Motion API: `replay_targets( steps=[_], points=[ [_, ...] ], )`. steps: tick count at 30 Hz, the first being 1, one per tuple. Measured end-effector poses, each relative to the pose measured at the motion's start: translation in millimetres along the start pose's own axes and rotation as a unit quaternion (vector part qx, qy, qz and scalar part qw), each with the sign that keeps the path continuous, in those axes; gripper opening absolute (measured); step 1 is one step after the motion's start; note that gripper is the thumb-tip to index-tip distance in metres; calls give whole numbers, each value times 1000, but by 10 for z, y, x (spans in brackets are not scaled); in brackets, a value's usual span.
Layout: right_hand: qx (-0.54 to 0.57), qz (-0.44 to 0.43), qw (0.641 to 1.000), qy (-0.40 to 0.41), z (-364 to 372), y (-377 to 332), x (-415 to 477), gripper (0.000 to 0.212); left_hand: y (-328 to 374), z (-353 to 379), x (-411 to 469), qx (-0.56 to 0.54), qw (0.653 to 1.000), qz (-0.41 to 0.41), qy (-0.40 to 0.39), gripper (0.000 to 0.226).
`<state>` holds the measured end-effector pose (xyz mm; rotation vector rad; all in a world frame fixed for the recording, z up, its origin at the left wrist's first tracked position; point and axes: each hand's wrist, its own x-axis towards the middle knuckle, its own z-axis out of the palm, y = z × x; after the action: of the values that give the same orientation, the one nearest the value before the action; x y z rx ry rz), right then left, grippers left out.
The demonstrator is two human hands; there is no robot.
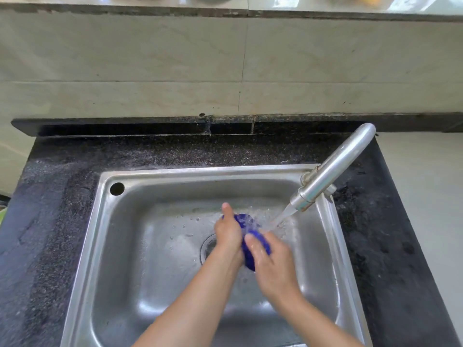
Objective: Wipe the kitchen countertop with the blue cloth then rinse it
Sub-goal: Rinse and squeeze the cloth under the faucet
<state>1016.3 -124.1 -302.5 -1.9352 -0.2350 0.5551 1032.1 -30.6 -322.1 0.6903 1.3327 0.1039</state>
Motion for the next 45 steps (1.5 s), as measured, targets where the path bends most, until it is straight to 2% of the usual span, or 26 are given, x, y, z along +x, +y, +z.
replay_targets(
  steps=[1,4,6,9,11,12,14,16,18,21,24,26,28,30,33,35,36,38,41,43,45],
  points=[
    [3,0,1000,-6,9,13,-42,45,-2,-5,-29,19,1000,7,-6,48],
    [7,131,988,85,-58,112,507,32,-232,65,-262,63,996,32,-56,45],
    [57,164,980,95,-25,96,667,31,-267,47,-218,64,997,21,-47,44],
    [80,94,992,23,127,-93,137,35,-44,-59,38,62,998,10,13,54],
    [85,55,995,-10,145,-136,-22,36,48,-95,17,54,998,8,17,52],
    [59,68,996,22,125,-122,107,34,32,-68,-61,63,998,7,-6,51],
    [39,148,981,115,47,-80,549,33,-88,13,-220,92,995,12,-42,45],
    [72,188,969,144,-5,-59,726,35,-127,40,-216,106,993,24,-46,42],
    [65,157,978,119,59,-116,465,37,-26,-9,-52,103,994,36,-4,45],
    [92,78,992,28,138,-230,65,36,105,-82,32,61,997,25,37,44],
    [-21,106,989,98,-28,-109,504,41,-24,-6,-245,106,992,-4,-65,52],
    [-65,133,985,88,-197,5,761,35,-30,12,-377,139,982,-9,-125,56],
    [-38,138,986,88,-358,116,860,31,99,-80,-382,191,964,14,-185,56],
    [2,130,986,107,-517,132,872,34,186,-235,-310,248,939,32,-237,39],
    [-6,42,994,101,-713,12,800,27,242,-444,-203,345,902,84,-244,23],
    [-63,-13,995,80,-779,-83,726,15,299,-513,-123,428,863,144,-227,23],
    [-100,-25,992,69,-797,-105,704,13,327,-526,-95,448,854,177,-199,19],
    [-186,-16,981,42,-824,-133,676,16,384,-520,-127,418,865,222,-167,18],
    [-264,31,964,13,-880,-174,665,24,411,-431,-276,263,910,223,-229,20],
    [-239,16,971,22,-939,-153,652,17,437,-382,-322,193,926,208,-248,26],
    [-112,4,993,39,-1002,-119,632,7,458,-371,-336,120,941,175,-264,25]
  ],
)
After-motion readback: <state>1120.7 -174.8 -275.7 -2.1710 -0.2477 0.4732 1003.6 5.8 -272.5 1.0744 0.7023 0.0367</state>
